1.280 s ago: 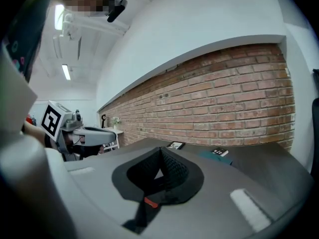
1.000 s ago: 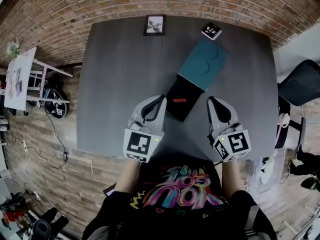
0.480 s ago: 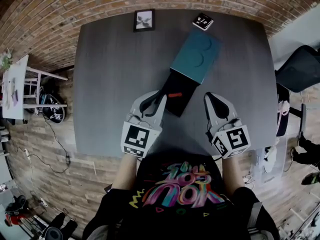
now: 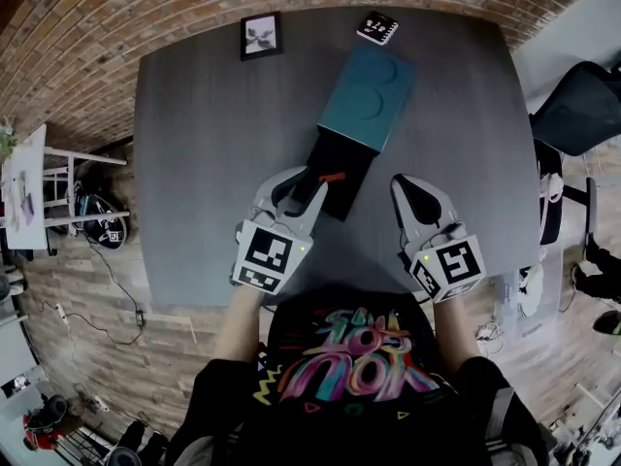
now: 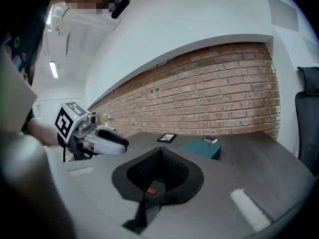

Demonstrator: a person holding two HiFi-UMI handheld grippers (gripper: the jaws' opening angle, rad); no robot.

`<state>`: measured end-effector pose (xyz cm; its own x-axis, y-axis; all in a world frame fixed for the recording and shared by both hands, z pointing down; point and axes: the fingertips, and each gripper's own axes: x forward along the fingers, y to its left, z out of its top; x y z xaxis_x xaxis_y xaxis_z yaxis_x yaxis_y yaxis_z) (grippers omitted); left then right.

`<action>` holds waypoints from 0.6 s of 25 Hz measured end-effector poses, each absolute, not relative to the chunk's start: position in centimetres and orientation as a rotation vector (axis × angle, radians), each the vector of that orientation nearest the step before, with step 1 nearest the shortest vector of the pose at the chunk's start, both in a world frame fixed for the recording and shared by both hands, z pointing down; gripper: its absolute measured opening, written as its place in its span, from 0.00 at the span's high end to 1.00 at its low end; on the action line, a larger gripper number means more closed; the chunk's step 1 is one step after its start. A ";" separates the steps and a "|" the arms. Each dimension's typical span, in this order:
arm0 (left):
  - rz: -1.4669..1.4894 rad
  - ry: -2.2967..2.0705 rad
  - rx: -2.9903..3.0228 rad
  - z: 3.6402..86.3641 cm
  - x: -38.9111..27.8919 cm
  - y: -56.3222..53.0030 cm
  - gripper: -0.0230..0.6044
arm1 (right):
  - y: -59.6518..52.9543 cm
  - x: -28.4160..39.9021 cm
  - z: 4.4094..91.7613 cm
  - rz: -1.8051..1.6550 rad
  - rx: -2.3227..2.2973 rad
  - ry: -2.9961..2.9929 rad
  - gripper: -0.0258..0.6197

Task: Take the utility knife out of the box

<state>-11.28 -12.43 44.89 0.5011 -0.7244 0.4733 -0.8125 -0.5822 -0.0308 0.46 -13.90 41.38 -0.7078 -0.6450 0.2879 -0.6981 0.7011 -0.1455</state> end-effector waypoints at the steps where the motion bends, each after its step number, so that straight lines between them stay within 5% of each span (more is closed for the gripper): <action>1: 0.689 -1.303 2.554 45.2 -11.1 -12.5 0.80 | -13.9 0.6 41.5 0.357 1.084 -2.690 0.96; 15: 1.066 -0.973 2.540 52.1 -8.2 -12.4 0.74 | -12.2 0.7 43.9 0.392 1.079 -2.650 0.96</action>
